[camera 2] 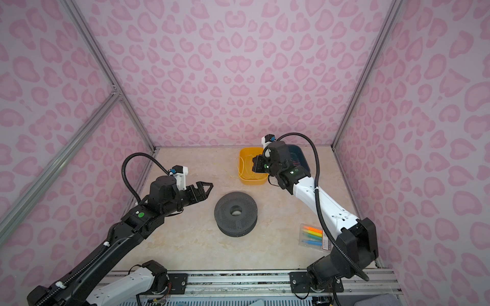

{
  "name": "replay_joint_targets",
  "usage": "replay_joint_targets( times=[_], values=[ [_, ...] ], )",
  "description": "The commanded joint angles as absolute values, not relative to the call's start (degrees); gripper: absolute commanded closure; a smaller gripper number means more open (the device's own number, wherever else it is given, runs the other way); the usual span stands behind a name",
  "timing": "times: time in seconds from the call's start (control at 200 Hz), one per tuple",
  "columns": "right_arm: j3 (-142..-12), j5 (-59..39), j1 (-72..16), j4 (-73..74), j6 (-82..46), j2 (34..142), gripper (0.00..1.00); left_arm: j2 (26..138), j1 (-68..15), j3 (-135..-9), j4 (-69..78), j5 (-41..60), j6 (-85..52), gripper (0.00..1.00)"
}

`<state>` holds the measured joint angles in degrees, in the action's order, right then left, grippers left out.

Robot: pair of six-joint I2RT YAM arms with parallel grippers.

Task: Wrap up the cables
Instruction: 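Grasp the yellow-green wire with the right gripper and lift it above the spool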

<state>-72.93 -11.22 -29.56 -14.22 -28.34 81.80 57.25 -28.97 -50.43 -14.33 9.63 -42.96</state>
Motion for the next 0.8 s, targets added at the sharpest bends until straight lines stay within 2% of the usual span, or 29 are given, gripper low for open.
replay_joint_targets(
  times=[0.0, 0.22, 0.605, 0.795],
  values=[
    [-67.6, -3.9, -32.0, -10.7, -29.6, 77.1, 1.0, 60.3, -28.8, -49.2, 1.2, 21.4, -49.0, 0.03],
    [-59.5, -0.5, -34.5, -7.7, -33.3, 70.0, 1.0, 68.5, -28.9, -47.0, 18.0, 29.1, -59.3, 0.02],
    [-58.4, 0.4, -35.3, -7.1, -34.1, 68.0, 1.0, 72.4, -30.3, -46.1, 18.0, 27.9, -60.3, 0.05],
    [-57.6, 0.0, -36.4, -6.2, -35.1, 67.5, 1.0, 74.4, -31.4, -46.7, 18.7, 28.7, -59.9, 0.14]
  ],
)
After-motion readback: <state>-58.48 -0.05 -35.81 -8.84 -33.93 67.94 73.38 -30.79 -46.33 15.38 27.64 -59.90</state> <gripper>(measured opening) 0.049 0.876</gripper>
